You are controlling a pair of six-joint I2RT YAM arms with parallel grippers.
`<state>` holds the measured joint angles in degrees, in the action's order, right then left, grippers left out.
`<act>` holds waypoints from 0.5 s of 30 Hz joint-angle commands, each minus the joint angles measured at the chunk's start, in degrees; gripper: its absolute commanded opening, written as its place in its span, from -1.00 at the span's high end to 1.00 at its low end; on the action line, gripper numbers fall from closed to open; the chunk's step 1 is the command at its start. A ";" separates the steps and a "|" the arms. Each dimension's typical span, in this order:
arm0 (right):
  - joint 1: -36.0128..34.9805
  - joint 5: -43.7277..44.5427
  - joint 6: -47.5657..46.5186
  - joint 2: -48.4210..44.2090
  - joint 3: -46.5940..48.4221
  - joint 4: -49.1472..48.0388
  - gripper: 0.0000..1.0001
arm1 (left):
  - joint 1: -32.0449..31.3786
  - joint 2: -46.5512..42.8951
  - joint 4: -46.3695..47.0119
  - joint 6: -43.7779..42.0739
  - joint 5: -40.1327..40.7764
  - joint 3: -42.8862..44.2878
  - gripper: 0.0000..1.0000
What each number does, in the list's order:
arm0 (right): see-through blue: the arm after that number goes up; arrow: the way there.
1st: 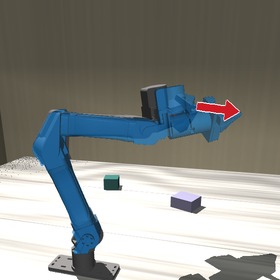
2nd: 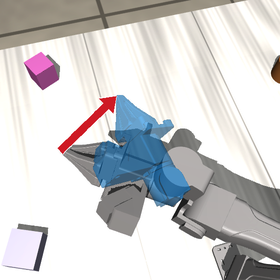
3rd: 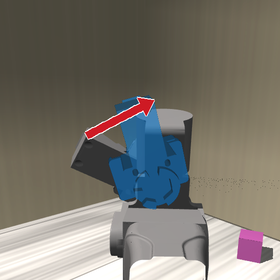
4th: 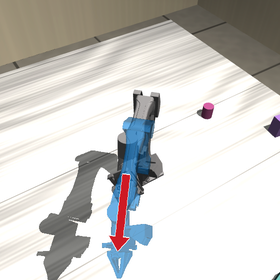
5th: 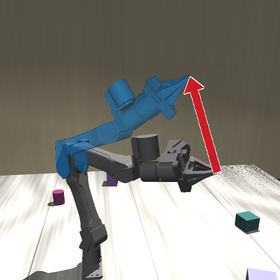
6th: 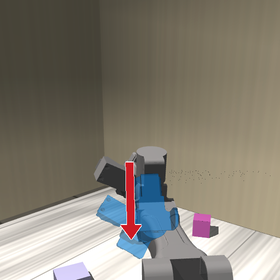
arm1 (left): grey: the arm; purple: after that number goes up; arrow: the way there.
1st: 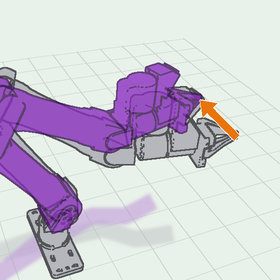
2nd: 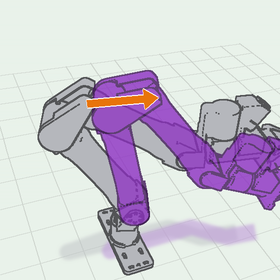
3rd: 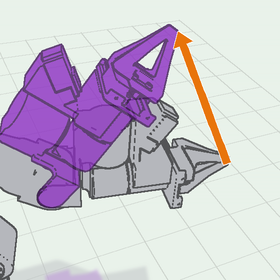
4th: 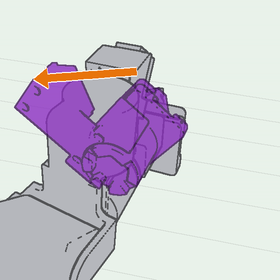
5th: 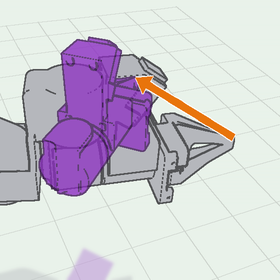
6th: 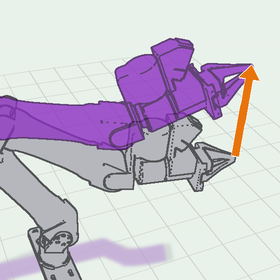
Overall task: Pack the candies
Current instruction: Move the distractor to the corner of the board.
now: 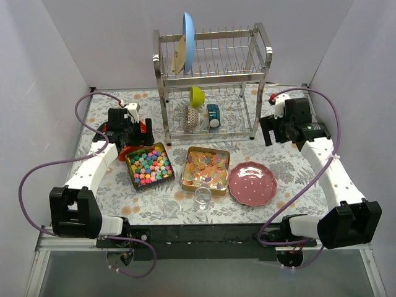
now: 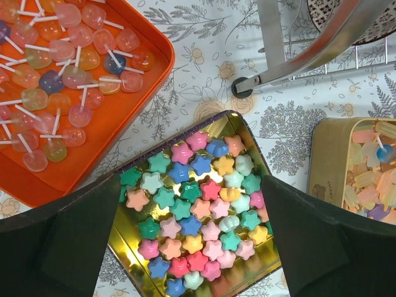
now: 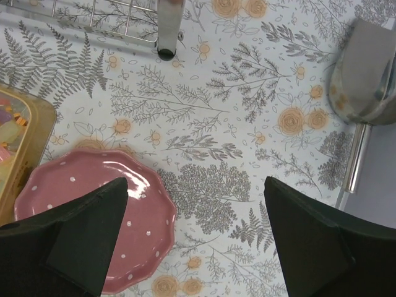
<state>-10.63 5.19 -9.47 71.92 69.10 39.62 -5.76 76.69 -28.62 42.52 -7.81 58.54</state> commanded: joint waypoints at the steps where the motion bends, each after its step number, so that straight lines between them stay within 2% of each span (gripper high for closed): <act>1: -0.09 -4.73 -6.32 -2.22 -4.05 -0.33 -0.96 | 0.31 0.22 -1.09 0.46 -1.68 0.08 -0.96; 3: -0.09 -16.37 -16.85 -2.66 -5.89 1.42 -0.91 | 0.40 0.39 -0.82 0.72 -1.85 -0.62 -0.96; 4: -0.09 -19.92 -20.72 -2.66 -6.69 3.08 -0.64 | 0.40 0.48 -0.73 0.89 -1.85 -0.88 -0.96; 5: -0.18 -21.70 -22.33 -2.66 -7.66 2.75 -0.52 | 0.40 0.66 -0.73 1.16 -1.77 -1.06 -0.96; 6: -0.79 -22.50 -23.30 -1.88 -8.80 2.40 -0.31 | 0.40 0.75 -0.56 1.16 -1.42 -1.15 -0.97; 7: -0.97 -23.03 -24.27 -1.09 -9.94 3.09 0.49 | 0.40 0.66 -0.38 1.16 -0.98 -1.24 -0.96; 8: -1.23 -23.47 -25.32 1.09 -10.30 3.97 0.86 | 0.40 0.31 -0.03 0.98 -0.89 -1.33 -0.96; 9: -1.84 -23.56 -27.42 2.33 -10.48 5.11 0.97 | 0.40 0.05 0.58 0.72 -0.63 -1.85 -0.96; 15: -2.11 -21.99 -31.75 6.74 -13.99 7.05 0.97 | 0.40 -2.41 1.64 0.28 0.96 -3.43 -0.93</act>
<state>-12.56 -15.68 -35.77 77.62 56.93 43.99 -5.69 77.47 -27.97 43.22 -8.08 56.18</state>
